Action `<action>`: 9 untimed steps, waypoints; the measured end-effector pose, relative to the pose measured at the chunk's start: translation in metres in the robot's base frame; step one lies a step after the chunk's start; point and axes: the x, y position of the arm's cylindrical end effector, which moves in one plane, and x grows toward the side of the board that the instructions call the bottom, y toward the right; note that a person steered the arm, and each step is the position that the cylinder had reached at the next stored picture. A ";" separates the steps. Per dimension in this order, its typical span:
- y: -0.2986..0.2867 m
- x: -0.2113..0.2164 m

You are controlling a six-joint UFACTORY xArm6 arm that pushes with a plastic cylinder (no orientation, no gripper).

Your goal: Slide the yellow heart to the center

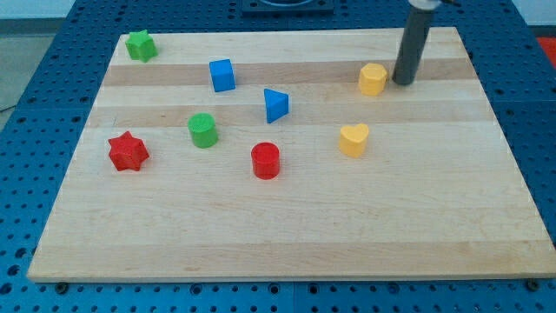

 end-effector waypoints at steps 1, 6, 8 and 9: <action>-0.011 0.036; -0.107 0.056; -0.124 0.049; -0.123 0.087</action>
